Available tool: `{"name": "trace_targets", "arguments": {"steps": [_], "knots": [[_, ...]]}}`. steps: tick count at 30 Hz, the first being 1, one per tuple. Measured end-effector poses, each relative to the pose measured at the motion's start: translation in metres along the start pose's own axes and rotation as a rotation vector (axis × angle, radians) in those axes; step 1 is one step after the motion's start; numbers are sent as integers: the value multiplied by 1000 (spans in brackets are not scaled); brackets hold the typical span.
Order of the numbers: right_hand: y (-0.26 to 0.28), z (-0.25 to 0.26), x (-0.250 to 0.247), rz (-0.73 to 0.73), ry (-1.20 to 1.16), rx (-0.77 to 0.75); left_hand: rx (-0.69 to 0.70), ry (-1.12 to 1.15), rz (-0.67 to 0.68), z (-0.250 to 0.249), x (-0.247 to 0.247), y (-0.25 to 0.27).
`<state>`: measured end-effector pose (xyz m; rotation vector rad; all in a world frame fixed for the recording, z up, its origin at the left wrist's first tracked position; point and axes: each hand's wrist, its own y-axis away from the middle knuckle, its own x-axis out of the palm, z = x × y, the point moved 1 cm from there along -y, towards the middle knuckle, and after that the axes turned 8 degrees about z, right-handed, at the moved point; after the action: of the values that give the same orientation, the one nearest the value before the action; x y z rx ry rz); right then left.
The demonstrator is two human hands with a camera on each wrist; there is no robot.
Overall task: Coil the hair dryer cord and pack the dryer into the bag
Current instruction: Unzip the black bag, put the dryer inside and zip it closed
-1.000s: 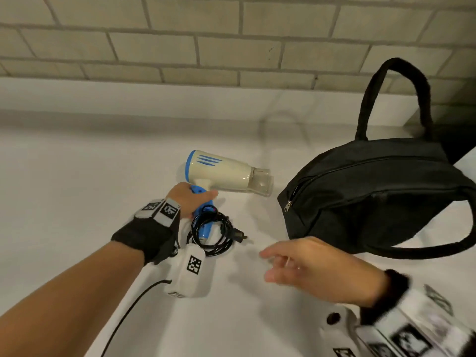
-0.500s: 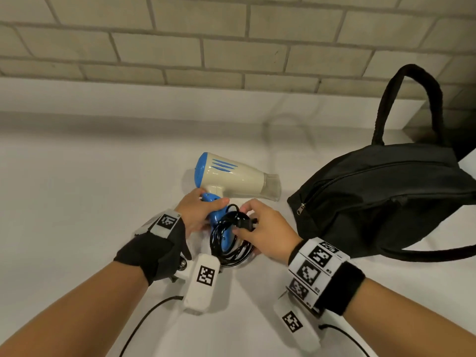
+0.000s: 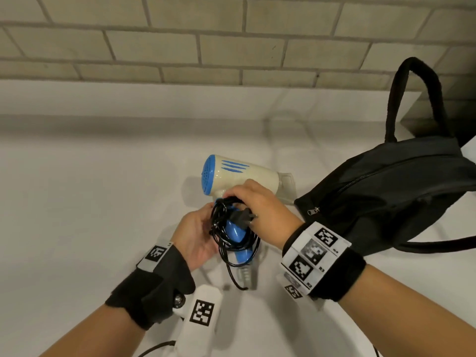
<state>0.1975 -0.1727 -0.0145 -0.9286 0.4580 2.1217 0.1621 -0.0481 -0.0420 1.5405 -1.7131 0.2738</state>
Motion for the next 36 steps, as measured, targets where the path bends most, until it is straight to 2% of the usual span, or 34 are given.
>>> {"name": "trace_targets", "arguments": {"steps": [3,5,9,12,16,18,21,25,31,36], "knots": [[2,9,4,64,72,55,-12,64,89,-2,2,5],[3,14,6,110,63,117,-25,8,129,0,4,7],[-3,11,14,157,105,59,-18,-163,119,2,0,11],[-4,5,7,97,-219,84,32,-209,76,2,-3,14],[10,-4,-5,93,-1067,166,127,-255,51,-3,-3,15],[18,-7,-5,143,-1260,234,174,-287,45,-10,-1,15],[21,-1,3,278,-1285,235,238,-405,23,-15,5,14],[22,15,-2,206,-1065,262,292,-614,-6,-16,16,12],[28,19,-2,132,-973,265,263,-644,21,-14,19,14],[30,31,-10,87,-918,196,317,-676,87,-27,31,24]]}}
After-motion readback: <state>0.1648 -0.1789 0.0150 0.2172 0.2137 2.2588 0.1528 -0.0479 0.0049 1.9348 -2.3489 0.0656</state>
